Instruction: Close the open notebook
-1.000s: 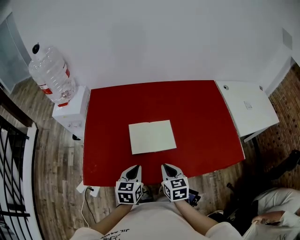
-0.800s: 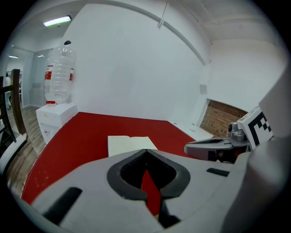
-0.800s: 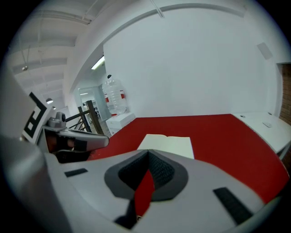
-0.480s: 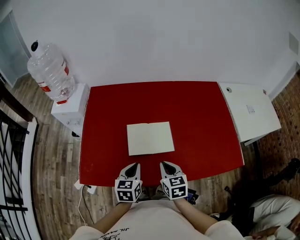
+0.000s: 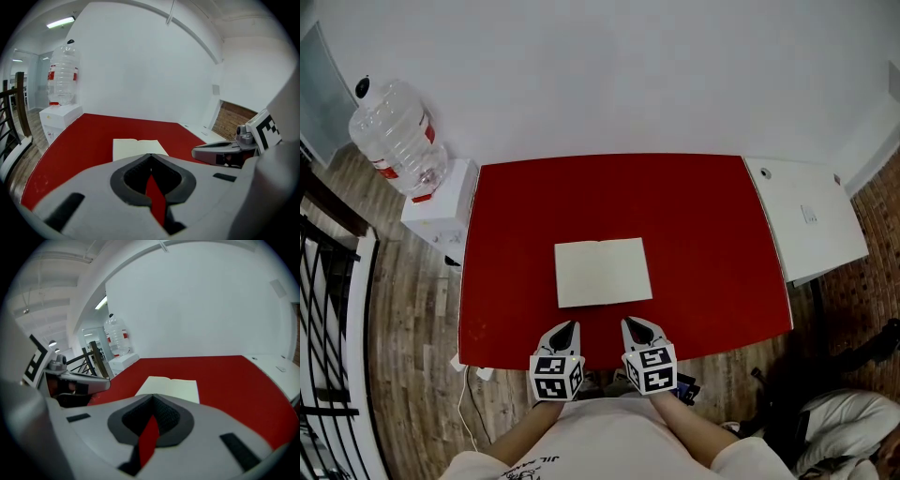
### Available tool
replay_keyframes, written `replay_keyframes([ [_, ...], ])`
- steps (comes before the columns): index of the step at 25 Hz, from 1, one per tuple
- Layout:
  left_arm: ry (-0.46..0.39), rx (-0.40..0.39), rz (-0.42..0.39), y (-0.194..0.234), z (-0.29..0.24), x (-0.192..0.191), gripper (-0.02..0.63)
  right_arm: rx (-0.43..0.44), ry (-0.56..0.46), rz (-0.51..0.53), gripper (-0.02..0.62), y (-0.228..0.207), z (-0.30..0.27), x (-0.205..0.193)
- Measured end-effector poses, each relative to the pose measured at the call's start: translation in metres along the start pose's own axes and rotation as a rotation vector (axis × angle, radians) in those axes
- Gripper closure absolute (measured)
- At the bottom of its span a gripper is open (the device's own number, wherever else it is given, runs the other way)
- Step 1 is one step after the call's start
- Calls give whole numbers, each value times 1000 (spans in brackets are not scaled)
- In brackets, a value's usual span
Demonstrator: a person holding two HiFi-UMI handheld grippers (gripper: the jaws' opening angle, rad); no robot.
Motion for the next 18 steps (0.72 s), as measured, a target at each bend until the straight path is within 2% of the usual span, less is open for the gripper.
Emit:
replay_keyframes([
  [10, 13, 25, -17, 11, -26, -1, 600, 0, 22, -2, 592, -11, -25, -2],
  [18, 46, 48, -33, 24, -48, -18, 600, -4, 53, 16, 592, -19, -45, -12],
])
Point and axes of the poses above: the fingertips, and each gripper's own axes: z backward along the fingers, y to its left, x out of its top, the point moved 9 cm from there along z, backward along the fingers, and after that the axes turned 8 degrees about x, right-handed, at the moved point
